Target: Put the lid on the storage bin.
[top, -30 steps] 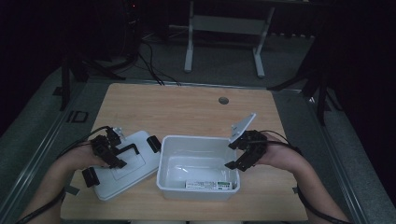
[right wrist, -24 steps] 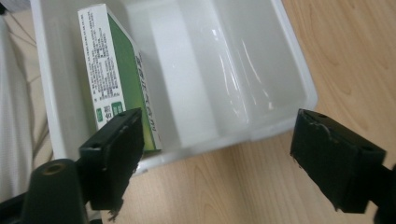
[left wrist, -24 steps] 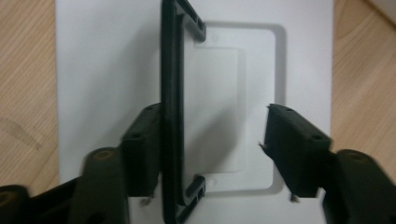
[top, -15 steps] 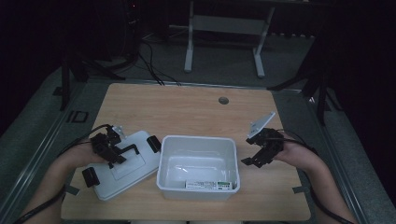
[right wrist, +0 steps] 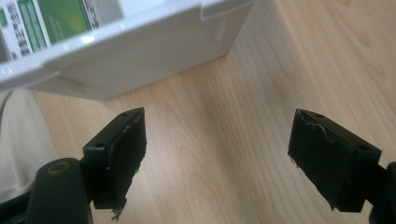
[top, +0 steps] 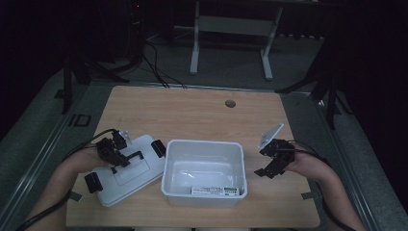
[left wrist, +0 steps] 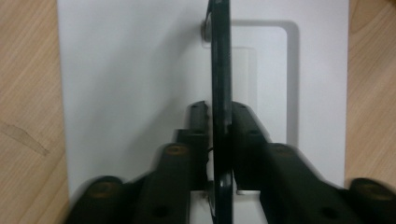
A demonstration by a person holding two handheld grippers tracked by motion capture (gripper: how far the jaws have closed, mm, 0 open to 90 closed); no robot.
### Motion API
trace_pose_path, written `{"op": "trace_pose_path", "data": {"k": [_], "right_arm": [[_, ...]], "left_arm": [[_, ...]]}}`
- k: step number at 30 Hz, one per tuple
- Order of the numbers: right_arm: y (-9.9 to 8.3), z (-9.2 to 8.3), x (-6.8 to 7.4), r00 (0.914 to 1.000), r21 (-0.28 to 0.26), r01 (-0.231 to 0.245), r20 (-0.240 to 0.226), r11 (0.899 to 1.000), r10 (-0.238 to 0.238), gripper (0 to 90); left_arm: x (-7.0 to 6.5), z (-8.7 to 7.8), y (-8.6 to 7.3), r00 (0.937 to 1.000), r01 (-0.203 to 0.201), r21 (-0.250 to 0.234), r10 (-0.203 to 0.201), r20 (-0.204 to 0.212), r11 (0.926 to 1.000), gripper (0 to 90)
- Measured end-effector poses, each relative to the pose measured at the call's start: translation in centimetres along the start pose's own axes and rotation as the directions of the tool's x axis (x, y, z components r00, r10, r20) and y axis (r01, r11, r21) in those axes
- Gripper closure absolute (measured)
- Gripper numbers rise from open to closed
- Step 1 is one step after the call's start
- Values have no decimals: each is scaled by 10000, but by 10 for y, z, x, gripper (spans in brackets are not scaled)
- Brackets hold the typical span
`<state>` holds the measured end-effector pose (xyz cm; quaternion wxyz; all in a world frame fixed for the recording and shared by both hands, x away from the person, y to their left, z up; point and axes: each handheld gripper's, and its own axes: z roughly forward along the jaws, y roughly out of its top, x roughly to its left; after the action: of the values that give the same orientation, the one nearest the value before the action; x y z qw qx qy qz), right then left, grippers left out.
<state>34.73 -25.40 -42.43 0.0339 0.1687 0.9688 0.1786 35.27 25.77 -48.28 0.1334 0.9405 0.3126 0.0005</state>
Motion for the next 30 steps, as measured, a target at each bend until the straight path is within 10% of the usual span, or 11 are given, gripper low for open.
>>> {"op": "trace_pose_path", "data": {"k": [17,30], "right_arm": [[-11,28,1,9999,521,114,7,9986,-115,182],[-16,27,1,9999,274,-73,87,9996,71,182]], "left_arm": [[2,-19,-12,9999,92,-310,-88,108,9995,843],[-10,-82,-9,9989,-344,-771,318,-355,9964,843]]}}
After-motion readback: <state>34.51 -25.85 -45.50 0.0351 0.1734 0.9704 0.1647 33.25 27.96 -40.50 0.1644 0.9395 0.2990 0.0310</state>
